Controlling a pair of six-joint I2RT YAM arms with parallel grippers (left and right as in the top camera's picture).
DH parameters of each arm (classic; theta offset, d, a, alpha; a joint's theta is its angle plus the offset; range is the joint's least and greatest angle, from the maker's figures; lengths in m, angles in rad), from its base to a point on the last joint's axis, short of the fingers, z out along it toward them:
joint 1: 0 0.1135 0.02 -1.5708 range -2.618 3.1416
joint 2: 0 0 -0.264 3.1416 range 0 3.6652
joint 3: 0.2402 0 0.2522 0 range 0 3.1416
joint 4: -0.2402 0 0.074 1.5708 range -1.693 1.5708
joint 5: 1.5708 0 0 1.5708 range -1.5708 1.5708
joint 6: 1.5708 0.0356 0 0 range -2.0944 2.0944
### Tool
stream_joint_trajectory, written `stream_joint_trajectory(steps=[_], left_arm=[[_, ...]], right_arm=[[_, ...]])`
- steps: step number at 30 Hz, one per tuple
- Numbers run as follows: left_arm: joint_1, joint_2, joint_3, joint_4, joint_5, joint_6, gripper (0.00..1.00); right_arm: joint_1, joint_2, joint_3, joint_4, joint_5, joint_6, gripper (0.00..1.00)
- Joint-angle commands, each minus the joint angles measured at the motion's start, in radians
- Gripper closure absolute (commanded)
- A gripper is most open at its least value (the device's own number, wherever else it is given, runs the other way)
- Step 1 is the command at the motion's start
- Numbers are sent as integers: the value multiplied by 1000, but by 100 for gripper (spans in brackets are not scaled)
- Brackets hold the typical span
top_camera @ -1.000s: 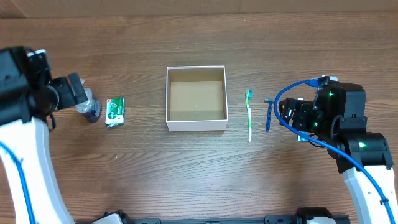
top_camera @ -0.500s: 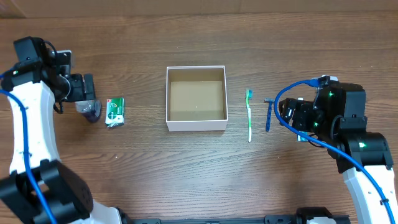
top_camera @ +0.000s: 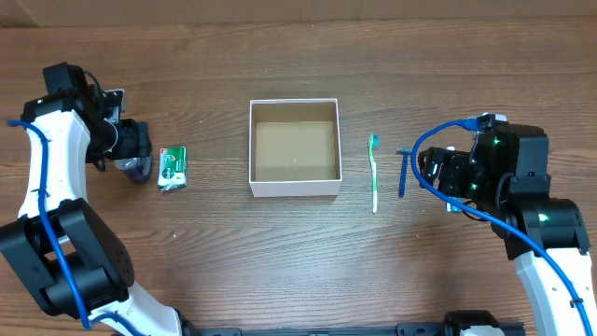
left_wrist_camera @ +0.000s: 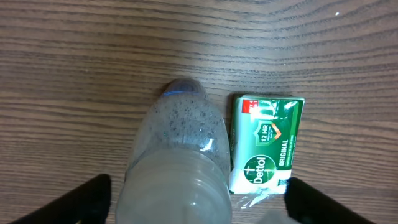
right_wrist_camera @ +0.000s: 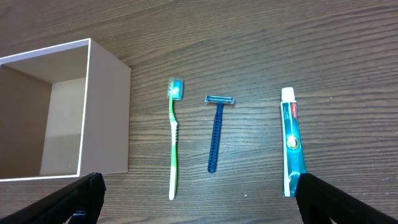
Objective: Pack container
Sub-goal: 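Move the left gripper to the soap pump bottle and grasp it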
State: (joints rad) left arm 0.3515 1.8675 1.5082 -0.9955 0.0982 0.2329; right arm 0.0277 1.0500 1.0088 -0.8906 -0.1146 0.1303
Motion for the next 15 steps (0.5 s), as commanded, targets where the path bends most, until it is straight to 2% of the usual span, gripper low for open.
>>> stream_joint_trajectory(steps=[1,4,7,15], left_arm=[[2,8,13,4,26,18,24],[2,8,13,3,25,18,29],[2,8,13,4,25,18,22],[2,9,3,13,18,23,23]], right_arm=[[3,-5,34,6,13,1,0],[3,-5,34,6,13,1,0],[3,-5,34,6,13,1,0],[3,-5,34,5,13,0,0]])
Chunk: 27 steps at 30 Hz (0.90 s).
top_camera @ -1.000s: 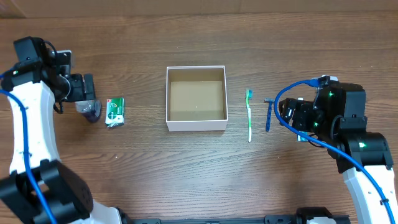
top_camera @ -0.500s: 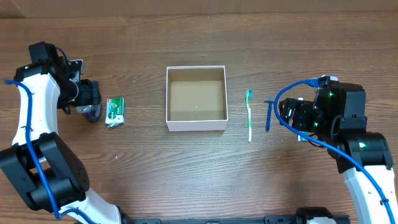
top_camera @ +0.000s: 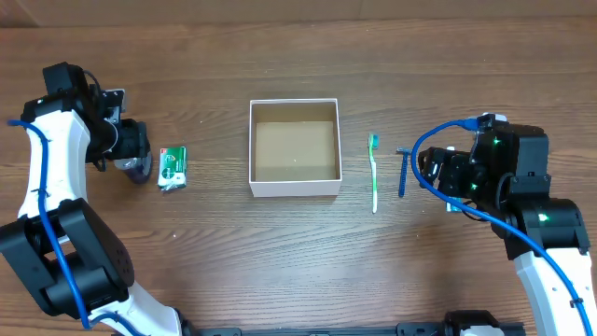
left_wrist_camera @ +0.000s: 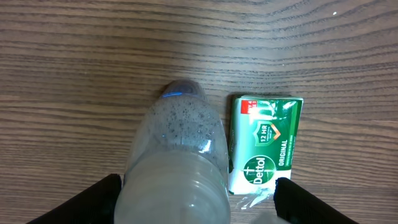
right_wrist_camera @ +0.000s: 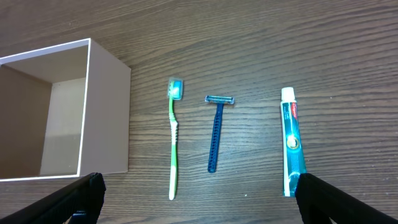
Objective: Pack container
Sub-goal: 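Move the left gripper to the soap pump bottle and grasp it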
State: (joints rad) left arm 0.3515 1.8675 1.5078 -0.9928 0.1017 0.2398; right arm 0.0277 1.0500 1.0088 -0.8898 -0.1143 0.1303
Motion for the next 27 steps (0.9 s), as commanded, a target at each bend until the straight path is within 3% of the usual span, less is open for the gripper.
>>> stream_joint_trajectory(steps=[1,18,21,27], left_arm=[[2,9,2,16,5,16,23],[2,51,-2,25,2,15,21],[2,55,-2,22,4,14,28],[2,55,-2,10,4,14,57]], right_arm=[[3,-5,34,5,13,1,0],[3,-5,34,5,13,0,0],[3,-5,34,5,13,1,0],[3,-5,34,5,13,0,0]])
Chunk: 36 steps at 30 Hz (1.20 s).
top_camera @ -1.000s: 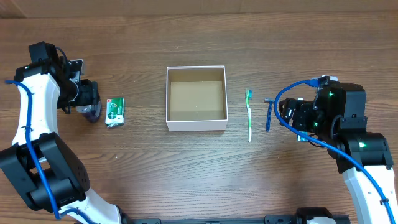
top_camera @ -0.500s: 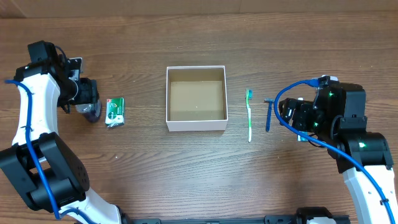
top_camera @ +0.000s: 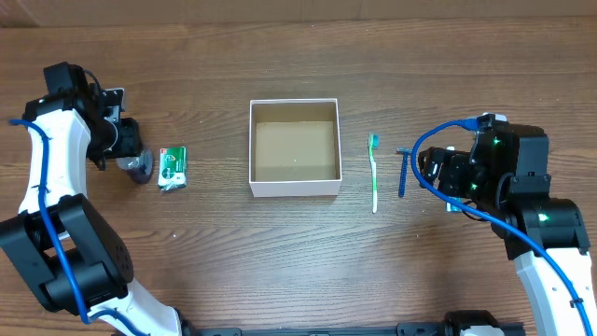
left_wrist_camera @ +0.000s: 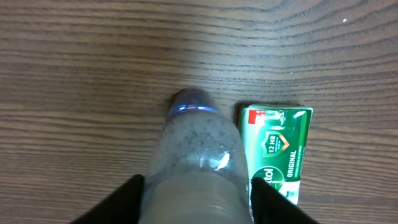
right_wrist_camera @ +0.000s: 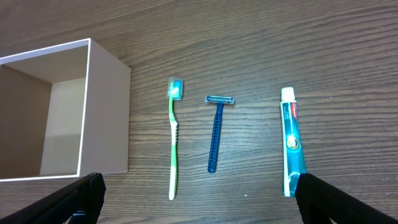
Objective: Pack container
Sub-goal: 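Move the left gripper to the soap pump bottle and grasp it, then carry the soap bottle into the box's back right corner and release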
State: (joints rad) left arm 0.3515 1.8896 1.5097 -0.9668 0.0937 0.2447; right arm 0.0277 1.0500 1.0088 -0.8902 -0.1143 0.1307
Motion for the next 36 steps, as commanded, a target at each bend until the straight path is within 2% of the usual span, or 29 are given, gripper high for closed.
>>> stream_joint_trajectory(steps=[1,4,7,8,12,17,21,25,33,36], left_arm=[[2,33,-4,-16,12,9,61],[2,33,-4,-16,11,0,74],[2,32,-3,-16,11,-18,93],[2,30,-1,-18,11,-23,96],[0,1,53,-63,13,-43,96],[-40,-87,216,-191,50,-69,96],[-122,-157,367,-297,53,-111,96],[-277,-196,513,-365,53,-211,96],[-599,-176,547,-250,52,-408,96],[-698,-139,547,-197,-11,-483,96]], right_arm=[[3,-5,34,5,13,0,0],[3,-5,34,5,13,0,0],[3,-5,34,5,13,0,0],[3,-5,34,5,13,0,0],[3,-5,34,5,13,0,0],[3,-5,34,5,13,0,0],[3,-5,34,5,12,0,0],[3,-5,34,5,12,1,0],[3,-5,34,-3,12,1,0],[3,-5,34,-3,12,1,0]])
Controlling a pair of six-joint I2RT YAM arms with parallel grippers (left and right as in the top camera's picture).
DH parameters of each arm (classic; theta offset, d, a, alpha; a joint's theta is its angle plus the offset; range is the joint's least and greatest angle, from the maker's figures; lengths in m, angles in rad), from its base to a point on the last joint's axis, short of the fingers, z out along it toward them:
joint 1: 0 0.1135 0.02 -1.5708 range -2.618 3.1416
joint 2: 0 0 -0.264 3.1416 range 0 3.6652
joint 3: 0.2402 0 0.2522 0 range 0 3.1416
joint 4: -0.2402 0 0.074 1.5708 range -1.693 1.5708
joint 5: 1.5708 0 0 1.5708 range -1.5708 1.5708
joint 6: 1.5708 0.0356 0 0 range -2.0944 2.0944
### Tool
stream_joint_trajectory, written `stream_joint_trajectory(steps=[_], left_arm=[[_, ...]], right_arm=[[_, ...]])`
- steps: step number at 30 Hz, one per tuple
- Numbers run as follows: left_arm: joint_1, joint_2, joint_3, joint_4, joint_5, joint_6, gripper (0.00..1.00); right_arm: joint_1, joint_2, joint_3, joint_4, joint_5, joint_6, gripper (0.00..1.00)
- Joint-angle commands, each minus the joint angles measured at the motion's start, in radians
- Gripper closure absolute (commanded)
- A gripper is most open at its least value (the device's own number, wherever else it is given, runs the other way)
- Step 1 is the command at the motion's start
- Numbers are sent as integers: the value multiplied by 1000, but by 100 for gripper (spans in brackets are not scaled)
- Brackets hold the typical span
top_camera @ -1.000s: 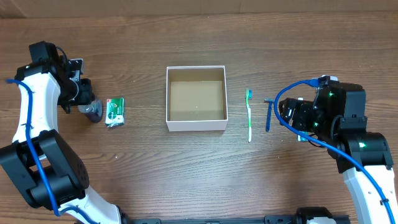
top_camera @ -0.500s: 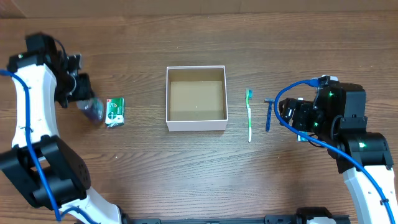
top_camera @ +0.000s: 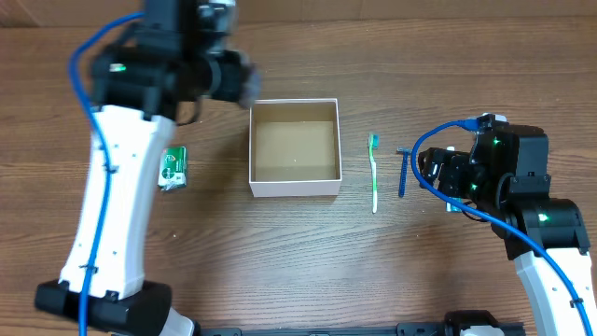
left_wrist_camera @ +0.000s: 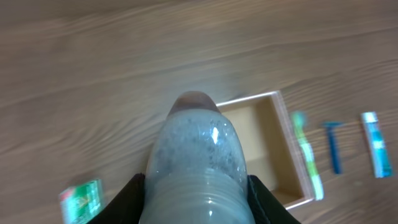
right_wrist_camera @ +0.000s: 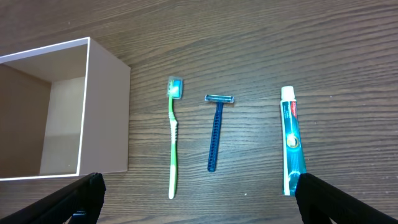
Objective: Pack container
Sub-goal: 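Carry the soap bottle into the box's back right corner and release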
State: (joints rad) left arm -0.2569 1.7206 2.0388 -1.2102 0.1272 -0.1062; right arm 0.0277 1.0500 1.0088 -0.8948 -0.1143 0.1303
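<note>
My left gripper (top_camera: pixel 233 79) is shut on a clear plastic bottle (left_wrist_camera: pixel 196 162) and holds it in the air, blurred, just off the far-left corner of the white open box (top_camera: pixel 294 189). The left wrist view looks down past the bottle at the box (left_wrist_camera: pixel 249 101), which has nothing in it. A green soap bar (top_camera: pixel 173 168) lies left of the box. Right of it lie a green toothbrush (right_wrist_camera: pixel 173 140), a blue razor (right_wrist_camera: pixel 216 134) and a toothpaste tube (right_wrist_camera: pixel 292 149). My right gripper (right_wrist_camera: pixel 196 199) hangs open above them, holding nothing.
The wooden table (top_camera: pixel 280 261) carries only these items. The toothbrush (top_camera: pixel 375 173) and razor (top_camera: pixel 402 173) lie parallel between the box and the right arm. The soap (left_wrist_camera: pixel 81 200) shows at the lower left of the left wrist view.
My left arm has gone from the table beside the soap to a raised spot by the box's far-left corner, with the bottle in its grip. The right arm has not moved.
My left gripper stood wide open around the bottle next to the soap. Its fingers were then closer to the bottle, and then shut on it at the same spot. Now the bottle is off the table and near the box. The right gripper stayed still and open throughout.
</note>
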Motion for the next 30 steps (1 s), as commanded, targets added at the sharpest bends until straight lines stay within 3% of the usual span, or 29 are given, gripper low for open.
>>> stream_joint_trajectory(steps=[1,12,28,30], left_arm=[[-123,51,18,55,-87,-166,96],[-269,299,18,86,-108,-271,96],[-280,467,18,150,-119,-328,96],[-281,467,18,149,-116,-328,69]], right_arm=[[3,-5,34,2,12,1,0],[3,-5,34,2,12,2,0],[3,-5,34,-1,8,2,0],[3,-5,34,-1,8,2,0]])
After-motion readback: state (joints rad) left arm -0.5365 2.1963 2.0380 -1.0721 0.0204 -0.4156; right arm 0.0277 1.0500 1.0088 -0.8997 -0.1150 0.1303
